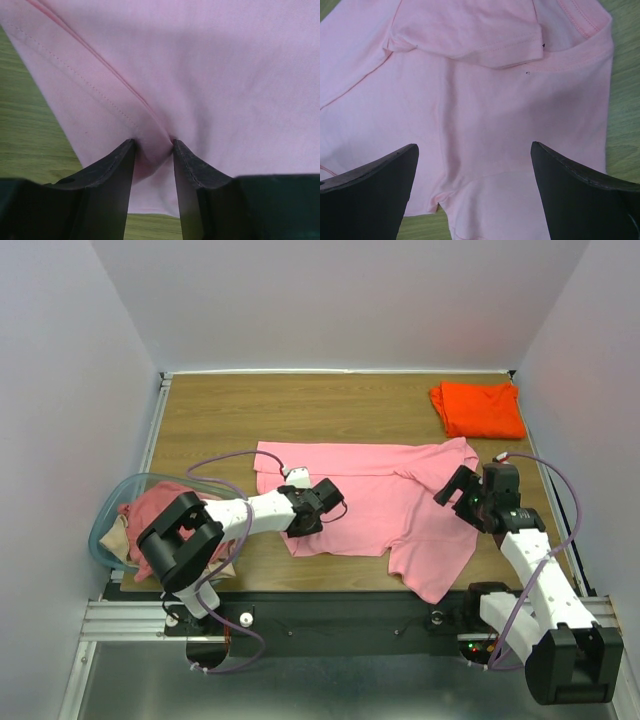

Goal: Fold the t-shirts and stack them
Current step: Fold the tshirt

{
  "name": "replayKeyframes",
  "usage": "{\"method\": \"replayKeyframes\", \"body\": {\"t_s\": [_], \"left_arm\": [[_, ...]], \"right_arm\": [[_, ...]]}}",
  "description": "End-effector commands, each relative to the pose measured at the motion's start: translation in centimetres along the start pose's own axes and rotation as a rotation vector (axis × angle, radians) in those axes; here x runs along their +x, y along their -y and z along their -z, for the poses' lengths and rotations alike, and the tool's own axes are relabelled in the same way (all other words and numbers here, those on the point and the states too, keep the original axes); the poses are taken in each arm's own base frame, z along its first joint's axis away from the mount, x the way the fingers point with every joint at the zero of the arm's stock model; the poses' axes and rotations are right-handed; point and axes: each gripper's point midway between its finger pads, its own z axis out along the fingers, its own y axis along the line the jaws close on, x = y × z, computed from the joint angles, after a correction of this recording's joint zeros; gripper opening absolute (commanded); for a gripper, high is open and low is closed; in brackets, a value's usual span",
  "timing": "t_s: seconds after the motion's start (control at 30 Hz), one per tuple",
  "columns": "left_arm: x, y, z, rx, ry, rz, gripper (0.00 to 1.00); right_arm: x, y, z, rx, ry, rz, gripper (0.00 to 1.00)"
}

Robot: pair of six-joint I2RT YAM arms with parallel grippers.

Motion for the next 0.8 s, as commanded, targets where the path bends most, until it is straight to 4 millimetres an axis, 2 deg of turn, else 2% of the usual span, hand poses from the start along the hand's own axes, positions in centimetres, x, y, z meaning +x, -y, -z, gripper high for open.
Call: {"method": "replayKeyframes", "body": {"t_s": [0.0,0.2,0.23,0.27,0.3,0.37,0.4,0.43,0.5,0.67,0.73,0.77], "left_arm": [[-0.7,-1.2,1.1,-0.054,0.028,0.028,0.47],[-1.0,-2.6,2.4,-0.058,0.048,0.062,0.46],[-1.0,-2.6,2.5,-0.052,0.052,0.065,0.4],[-0.8,-2.9,2.5,-0.052,0.048,0.065,0.39],[-0.9,-3.0,2.7,-0.044,0.053,0.07,0.32],[-0.7,-3.4,2.6,-0.047,0.052,0.068,0.26],[-0.6,-3.4,2.6,-0.043,0.051,0.068,0.2],[-0.6,-3.3,2.7,-0.034,0.048,0.072,0.11],[-0.4,-3.4,2.6,-0.031,0.048,0.075,0.0],[-0.4,-4.4,2.8,-0.036,0.068,0.107,0.0],[-0.5,-5.1,3.2,-0.044,0.074,0.126,0.0],[-0.4,-6.1,2.9,-0.069,0.077,0.139,0.0]], "right_arm": [[-0.2,0.6,-0.2,0.024,0.013,-0.011,1.0],[0.0,0.8,-0.4,0.035,0.008,-0.008,1.0],[-0.1,0.9,-0.4,0.04,0.009,-0.008,1.0],[-0.1,0.9,-0.4,0.041,0.008,-0.009,1.0],[-0.1,1.0,-0.4,0.042,0.007,-0.01,1.0],[0.1,0.9,-0.4,0.037,0.002,-0.009,1.0],[0.1,0.8,-0.3,0.034,0.004,-0.01,1.0],[0.2,0.8,-0.2,0.031,-0.002,-0.012,1.0],[0.2,0.7,0.3,0.033,-0.005,-0.02,1.0],[1.1,0.1,1.4,0.003,-0.049,-0.016,0.99],[2.8,-0.9,1.6,-0.001,-0.099,0.02,0.99],[3.4,-1.1,1.4,0.026,-0.11,0.013,0.99]]}}
